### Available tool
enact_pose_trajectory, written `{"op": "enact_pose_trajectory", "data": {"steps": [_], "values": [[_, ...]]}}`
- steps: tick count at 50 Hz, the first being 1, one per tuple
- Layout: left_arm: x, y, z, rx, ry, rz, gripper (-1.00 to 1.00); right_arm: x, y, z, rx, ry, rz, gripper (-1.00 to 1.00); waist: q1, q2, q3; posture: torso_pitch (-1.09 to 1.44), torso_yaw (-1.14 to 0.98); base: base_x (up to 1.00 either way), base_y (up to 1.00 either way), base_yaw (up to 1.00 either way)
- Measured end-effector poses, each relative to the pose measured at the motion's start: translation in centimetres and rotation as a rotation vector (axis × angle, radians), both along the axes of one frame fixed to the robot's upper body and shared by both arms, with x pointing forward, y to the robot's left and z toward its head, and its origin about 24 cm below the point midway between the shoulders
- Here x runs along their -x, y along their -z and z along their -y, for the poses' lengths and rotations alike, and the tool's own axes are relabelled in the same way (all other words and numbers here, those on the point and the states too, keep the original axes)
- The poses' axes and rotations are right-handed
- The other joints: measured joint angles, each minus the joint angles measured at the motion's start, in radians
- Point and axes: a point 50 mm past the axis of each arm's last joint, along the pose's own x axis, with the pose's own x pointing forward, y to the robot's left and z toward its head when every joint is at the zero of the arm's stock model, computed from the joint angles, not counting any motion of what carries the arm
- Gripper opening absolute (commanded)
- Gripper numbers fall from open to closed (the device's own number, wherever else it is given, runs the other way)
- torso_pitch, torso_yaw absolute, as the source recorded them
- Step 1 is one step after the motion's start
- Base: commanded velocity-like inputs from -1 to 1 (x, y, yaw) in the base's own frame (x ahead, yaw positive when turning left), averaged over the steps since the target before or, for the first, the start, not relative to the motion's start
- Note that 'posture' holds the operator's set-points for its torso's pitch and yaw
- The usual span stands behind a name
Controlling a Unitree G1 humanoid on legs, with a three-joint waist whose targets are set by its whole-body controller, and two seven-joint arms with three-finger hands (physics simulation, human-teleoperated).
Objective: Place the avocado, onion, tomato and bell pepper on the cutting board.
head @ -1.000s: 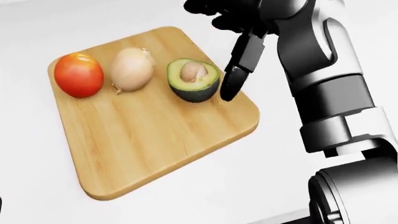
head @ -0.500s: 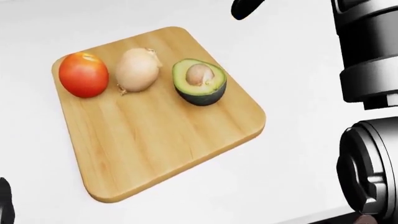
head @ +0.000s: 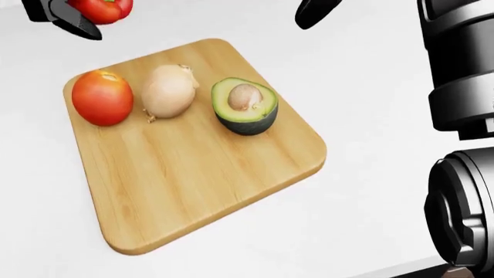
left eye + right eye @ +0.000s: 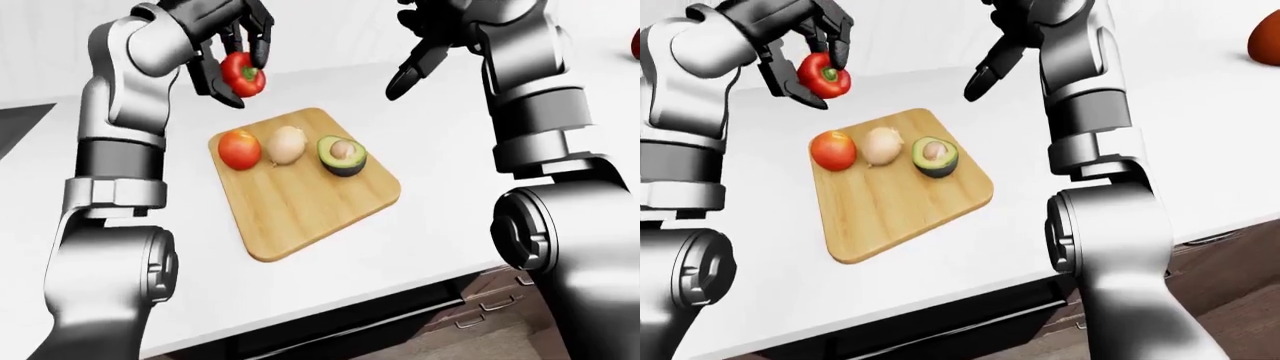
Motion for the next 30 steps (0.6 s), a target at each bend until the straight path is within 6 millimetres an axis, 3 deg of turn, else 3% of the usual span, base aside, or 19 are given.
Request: {"op": "enact_pose_trajectory", "data": {"steps": [6,22,30], "values": [[1.0,0.4,0.1,-0.043,0.048,-0.035,-1.00,-0.1,0.3,-0.3,0.002,-0.004,-0.007,1.00,0.003,-0.002,0.001,0.00,0.00,0.00,0.00,0.00],[4.4,1.2,3.4,-0.131,0.223,-0.072,-1.00,0.1,0.0,-0.1,0.006,-0.007,-0.001,1.00,0.006,-0.005,0.001,0.00,0.00,0.00,0.00,0.00],[4.8,1.6,4.1,-0.182,0.246,-0.084,-1.00,0.1,0.1,0.0,0.006,-0.005,-0.005,1.00,0.007,-0.006,0.001,0.00,0.00,0.00,0.00,0.00]]}}
